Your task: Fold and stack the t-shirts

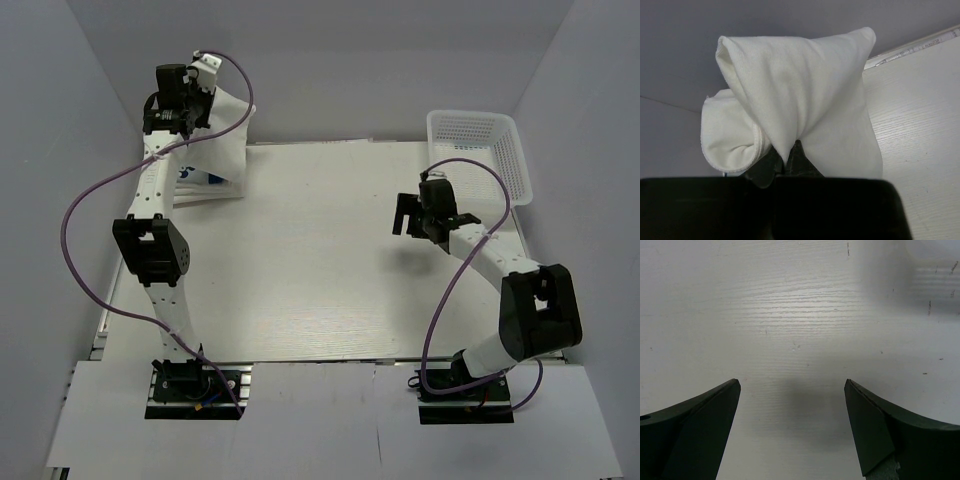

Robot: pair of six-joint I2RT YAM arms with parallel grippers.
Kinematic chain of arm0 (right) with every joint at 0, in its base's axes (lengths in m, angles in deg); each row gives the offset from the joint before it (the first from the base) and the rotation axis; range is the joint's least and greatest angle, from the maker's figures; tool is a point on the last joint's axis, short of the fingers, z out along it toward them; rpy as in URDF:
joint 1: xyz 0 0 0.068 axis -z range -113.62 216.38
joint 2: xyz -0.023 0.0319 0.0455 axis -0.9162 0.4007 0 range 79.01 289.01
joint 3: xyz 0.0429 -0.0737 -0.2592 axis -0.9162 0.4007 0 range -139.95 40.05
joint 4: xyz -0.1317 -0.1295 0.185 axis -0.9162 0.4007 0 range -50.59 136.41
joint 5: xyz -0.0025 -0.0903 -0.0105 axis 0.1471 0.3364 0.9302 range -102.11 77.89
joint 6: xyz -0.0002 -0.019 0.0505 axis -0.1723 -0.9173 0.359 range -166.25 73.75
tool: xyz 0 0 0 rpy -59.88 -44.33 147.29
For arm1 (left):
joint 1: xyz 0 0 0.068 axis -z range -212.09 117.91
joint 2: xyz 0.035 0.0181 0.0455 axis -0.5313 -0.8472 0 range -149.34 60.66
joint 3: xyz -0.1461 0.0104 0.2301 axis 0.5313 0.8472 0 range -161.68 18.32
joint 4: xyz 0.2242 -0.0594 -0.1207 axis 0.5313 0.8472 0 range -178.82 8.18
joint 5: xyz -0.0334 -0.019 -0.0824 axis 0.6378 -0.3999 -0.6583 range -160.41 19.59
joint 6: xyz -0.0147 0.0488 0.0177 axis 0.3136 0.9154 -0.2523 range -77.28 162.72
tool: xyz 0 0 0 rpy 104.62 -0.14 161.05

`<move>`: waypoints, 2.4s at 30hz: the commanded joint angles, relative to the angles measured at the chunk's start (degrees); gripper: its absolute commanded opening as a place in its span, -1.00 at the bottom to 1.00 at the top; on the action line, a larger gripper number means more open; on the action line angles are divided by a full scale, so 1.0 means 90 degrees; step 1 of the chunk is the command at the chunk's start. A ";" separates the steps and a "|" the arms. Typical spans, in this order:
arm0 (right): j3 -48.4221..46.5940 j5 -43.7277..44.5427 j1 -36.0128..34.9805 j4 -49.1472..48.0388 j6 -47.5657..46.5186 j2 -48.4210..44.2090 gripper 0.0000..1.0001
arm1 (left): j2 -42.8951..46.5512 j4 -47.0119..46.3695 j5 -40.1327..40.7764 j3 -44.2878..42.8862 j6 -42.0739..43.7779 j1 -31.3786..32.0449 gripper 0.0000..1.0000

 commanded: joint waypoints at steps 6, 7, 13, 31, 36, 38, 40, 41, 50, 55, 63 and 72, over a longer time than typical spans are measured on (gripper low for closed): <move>-0.0316 -0.0200 0.0013 -0.0025 -0.0029 0.0175 0.81 | 0.0510 -0.0442 0.0035 -0.0133 0.0133 -0.0094 -1.00; -0.0326 -0.0200 0.0003 -0.0025 -0.0028 0.0205 0.81 | 0.0510 -0.0442 0.0035 -0.0191 0.0134 -0.0094 -1.00; -0.0414 -0.0414 0.0003 0.0005 -0.0009 0.0332 0.81 | 0.0363 -0.0500 0.0104 -0.0367 0.0270 -0.0210 -1.00; -0.0501 -0.0269 0.0003 0.0375 0.0157 0.0508 0.81 | -0.1004 -0.0979 -0.0453 -0.0670 0.0905 -0.1011 -1.00; -0.0463 -0.0278 -0.0007 0.0376 0.0235 0.0674 0.81 | -0.1228 -0.1301 -0.0472 -0.0592 0.0847 -0.1265 -1.00; -0.0462 -0.0356 -0.0006 0.0405 0.0323 0.0819 0.81 | -0.1375 -0.1369 -0.0550 -0.0592 0.0847 -0.1324 -1.00; -0.0560 -0.0385 -0.0045 0.0492 0.0314 0.0908 0.81 | -0.1462 -0.1427 -0.0629 -0.0650 0.0847 -0.1382 -1.00; -0.0589 -0.0434 -0.0036 0.0503 0.0323 0.0918 0.81 | -0.1531 -0.1534 -0.0687 -0.0650 0.0847 -0.1383 -1.00; -0.0638 -0.0356 -0.0055 0.0503 0.0343 0.0772 0.81 | -0.1932 -0.2160 -0.0297 -0.0592 0.0573 -0.1510 -0.18; -0.0638 -0.0356 -0.0075 0.0503 0.0323 0.0674 0.81 | -0.1815 -0.2443 0.0006 -0.0407 0.0203 -0.1510 0.99; -0.0551 -0.0376 -0.0143 0.0259 0.0323 0.0119 0.81 | -0.0732 -0.2444 0.0145 0.0462 -0.0236 -0.1324 0.99; 0.0377 -0.0279 -0.0143 -0.0367 0.0596 -0.1376 0.81 | 0.2009 -0.3146 -0.2600 0.3272 -0.2873 -0.1071 0.99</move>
